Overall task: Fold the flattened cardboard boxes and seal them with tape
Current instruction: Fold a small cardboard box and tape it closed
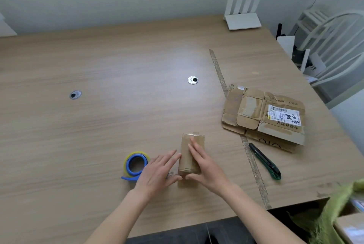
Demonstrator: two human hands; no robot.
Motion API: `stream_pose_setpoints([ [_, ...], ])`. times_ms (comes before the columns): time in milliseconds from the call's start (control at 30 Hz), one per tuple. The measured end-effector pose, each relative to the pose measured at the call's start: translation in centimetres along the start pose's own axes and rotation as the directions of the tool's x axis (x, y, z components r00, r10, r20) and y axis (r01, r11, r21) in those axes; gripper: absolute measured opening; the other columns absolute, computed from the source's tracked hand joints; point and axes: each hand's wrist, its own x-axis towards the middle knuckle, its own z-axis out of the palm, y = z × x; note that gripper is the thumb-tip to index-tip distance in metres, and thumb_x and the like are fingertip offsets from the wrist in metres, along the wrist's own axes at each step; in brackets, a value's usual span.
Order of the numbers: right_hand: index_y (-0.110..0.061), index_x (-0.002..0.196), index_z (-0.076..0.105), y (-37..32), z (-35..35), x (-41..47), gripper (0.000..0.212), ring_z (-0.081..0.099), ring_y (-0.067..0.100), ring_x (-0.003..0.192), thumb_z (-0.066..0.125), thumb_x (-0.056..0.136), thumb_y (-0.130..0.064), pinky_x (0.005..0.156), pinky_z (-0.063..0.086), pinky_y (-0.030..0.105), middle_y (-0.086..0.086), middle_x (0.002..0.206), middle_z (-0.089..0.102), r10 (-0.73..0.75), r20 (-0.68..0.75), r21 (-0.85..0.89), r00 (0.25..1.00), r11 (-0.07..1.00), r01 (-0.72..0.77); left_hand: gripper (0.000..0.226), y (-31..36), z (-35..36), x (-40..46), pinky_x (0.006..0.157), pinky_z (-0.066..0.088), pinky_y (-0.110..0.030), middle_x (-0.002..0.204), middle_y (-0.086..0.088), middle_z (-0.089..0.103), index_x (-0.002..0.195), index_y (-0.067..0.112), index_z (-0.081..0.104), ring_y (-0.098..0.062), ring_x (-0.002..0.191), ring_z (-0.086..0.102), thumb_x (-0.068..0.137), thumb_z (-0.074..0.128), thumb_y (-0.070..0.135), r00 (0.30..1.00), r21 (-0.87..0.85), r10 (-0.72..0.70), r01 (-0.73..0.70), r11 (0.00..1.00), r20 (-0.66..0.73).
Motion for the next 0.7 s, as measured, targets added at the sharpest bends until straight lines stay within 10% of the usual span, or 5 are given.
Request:
stream_pose_setpoints([
  [100,-0.014,0.161,0.02,1.3,-1.8,-0.7,0.105,-0.003,-0.005,0.152,0.083,0.08,-0.034,0.121,0.013,0.015,-0.018,0.168,-0.006,-0.043,0.088,-0.008,0.995,0.999,0.044,0.072,0.8,0.6,0.7,0.116,0.03,-0.032,0.159,0.012,0.031,0.151,0.035,0.029,-0.007,0.143,0.035,0.09,0.044,0.068,0.994,-0.121,-0.048,0.059,0.991,0.096],
  [500,-0.025,0.157,0.033,4.5,-2.2,-0.5,0.102,0.017,0.004,0.153,0.087,0.072,-0.034,0.119,0.033,0.026,-0.016,0.166,0.019,-0.176,0.042,-0.17,0.983,0.969,0.181,0.063,1.7,0.7,2.5,0.088,0.055,-0.033,0.143,0.003,0.055,0.128,0.028,0.057,-0.017,0.119,0.063,0.073,0.08,0.051,0.999,-0.092,-0.037,0.039,0.995,0.018],
  [700,-0.029,0.16,0.024,3.0,-4.7,-1.1,0.09,0.005,-0.003,0.153,0.058,0.087,-0.069,0.12,0.019,0.021,-0.024,0.167,0.001,-0.089,0.043,-0.077,0.995,0.993,0.092,0.068,2.8,-1.2,3.5,0.097,0.049,-0.027,0.154,0.029,0.026,0.137,0.046,0.037,0.009,0.129,0.036,0.079,0.058,0.075,0.94,-0.397,-0.222,0.313,0.863,0.258],
])
